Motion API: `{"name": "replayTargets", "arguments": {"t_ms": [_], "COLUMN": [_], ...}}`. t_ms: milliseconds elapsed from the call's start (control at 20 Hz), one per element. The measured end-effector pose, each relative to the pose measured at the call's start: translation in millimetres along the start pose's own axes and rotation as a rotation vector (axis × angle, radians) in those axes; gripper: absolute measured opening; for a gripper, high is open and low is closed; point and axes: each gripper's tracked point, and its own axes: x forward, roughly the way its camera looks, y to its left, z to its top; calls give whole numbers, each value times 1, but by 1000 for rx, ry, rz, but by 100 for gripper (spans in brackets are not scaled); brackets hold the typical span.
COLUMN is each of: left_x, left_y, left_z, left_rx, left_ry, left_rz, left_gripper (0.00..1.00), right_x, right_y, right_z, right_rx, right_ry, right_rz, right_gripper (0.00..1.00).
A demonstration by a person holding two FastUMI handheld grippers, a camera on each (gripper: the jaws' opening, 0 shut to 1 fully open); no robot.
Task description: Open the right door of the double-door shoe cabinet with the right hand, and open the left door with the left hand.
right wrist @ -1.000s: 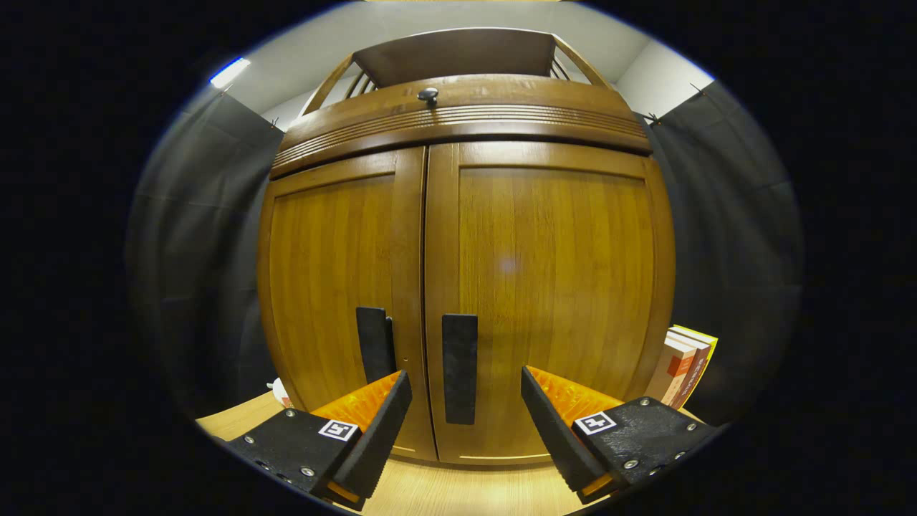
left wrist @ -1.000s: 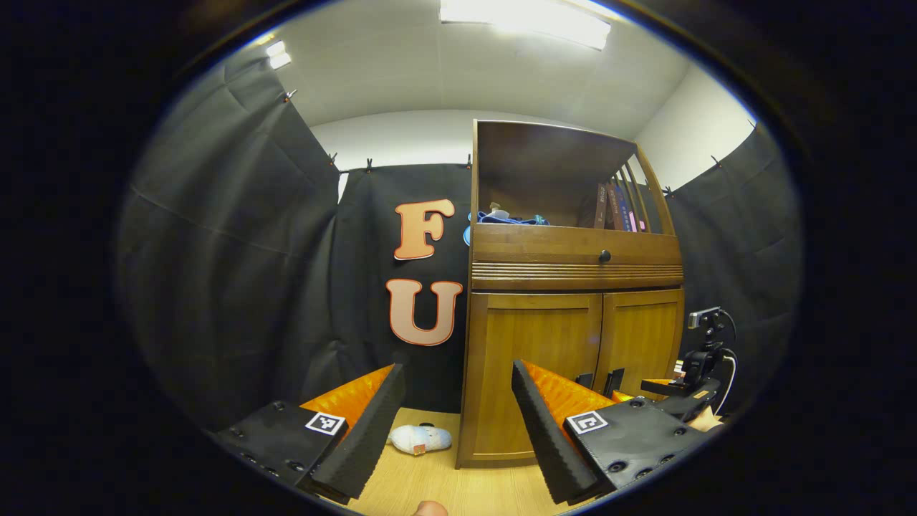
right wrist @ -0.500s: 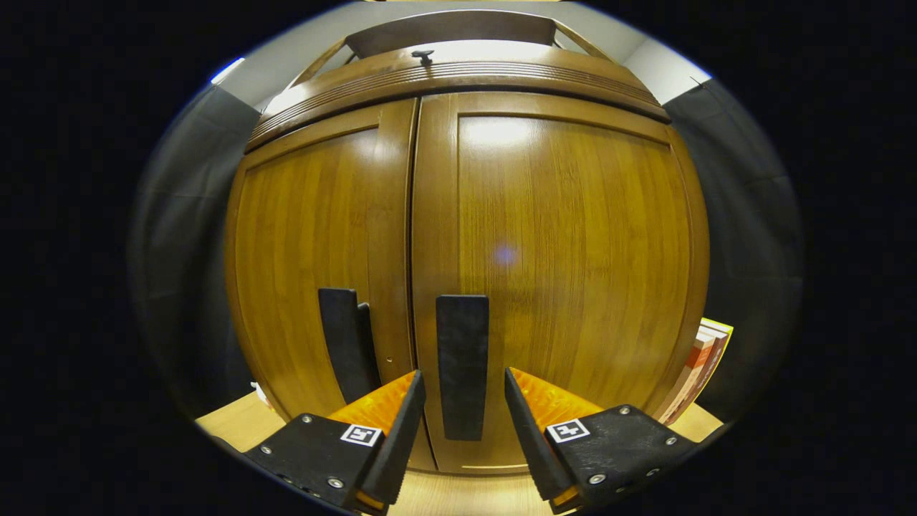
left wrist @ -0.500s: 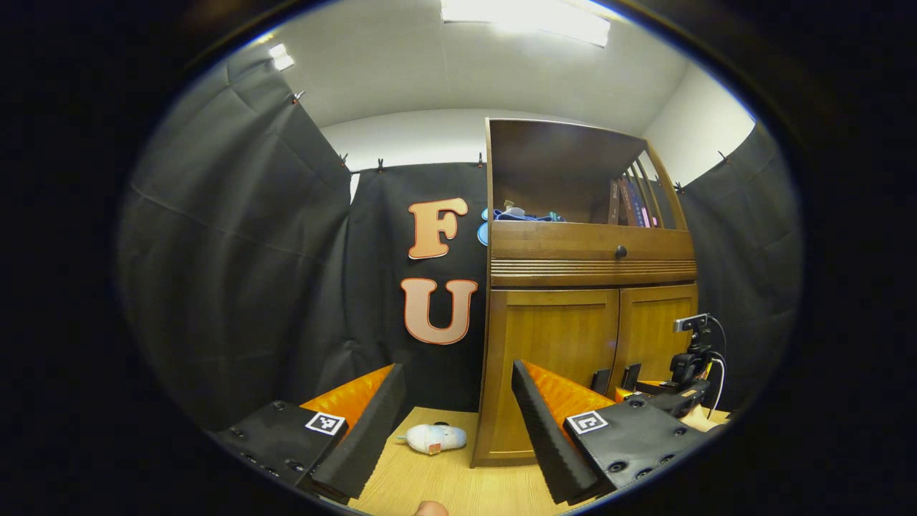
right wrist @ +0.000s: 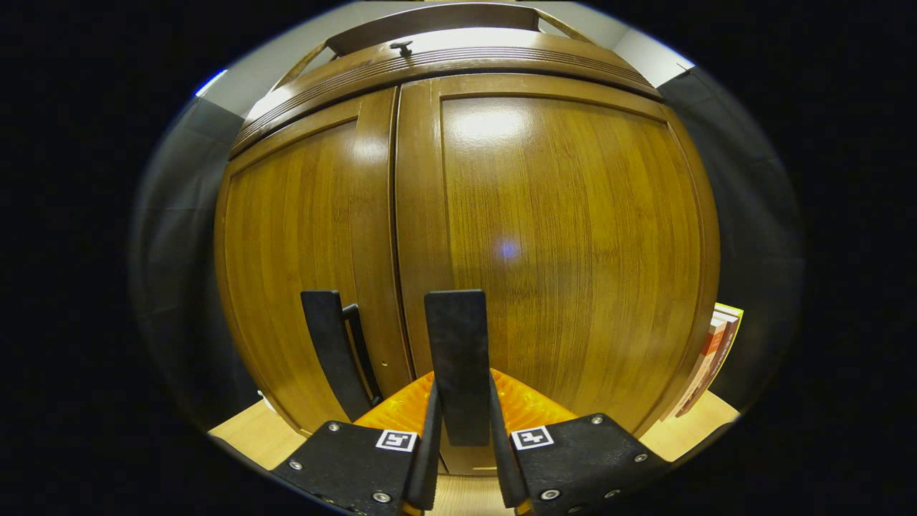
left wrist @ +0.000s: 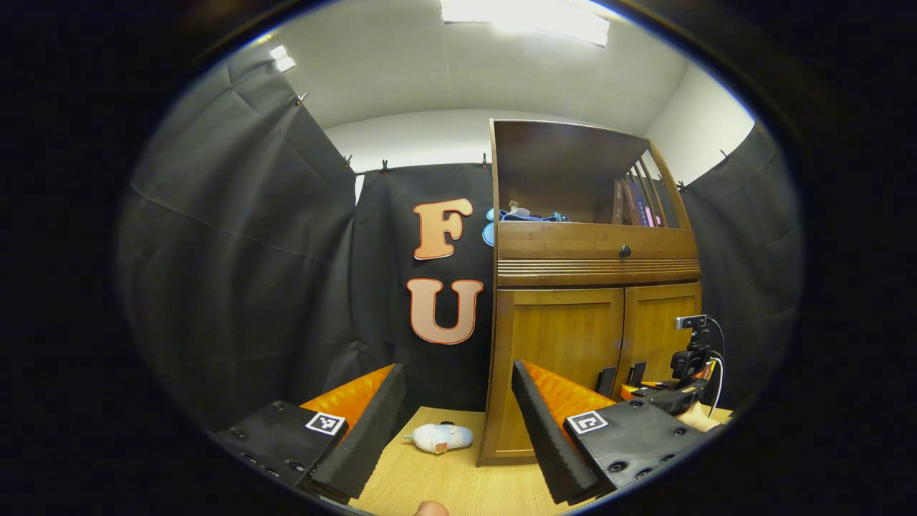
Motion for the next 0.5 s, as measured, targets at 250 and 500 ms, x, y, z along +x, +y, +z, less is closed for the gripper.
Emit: {"name": "replayTargets", "arguments": {"t_ms": [250, 500], "left_x": [-6, -12], "left_y": [-2, -8], "left_z": [2, 8], "left_rx": [-5, -9], "left_ry": [-5, -17], "left_rz": [-9, -18], "left_gripper": [96, 96], "right_x": [-20, -52], "right_y": [-2, -8], "right_z": [-2, -4], "right_rx": [3, 19], "right_ry": [6, -1], "right_rz": [16, 17], "right_gripper": [31, 29]}}
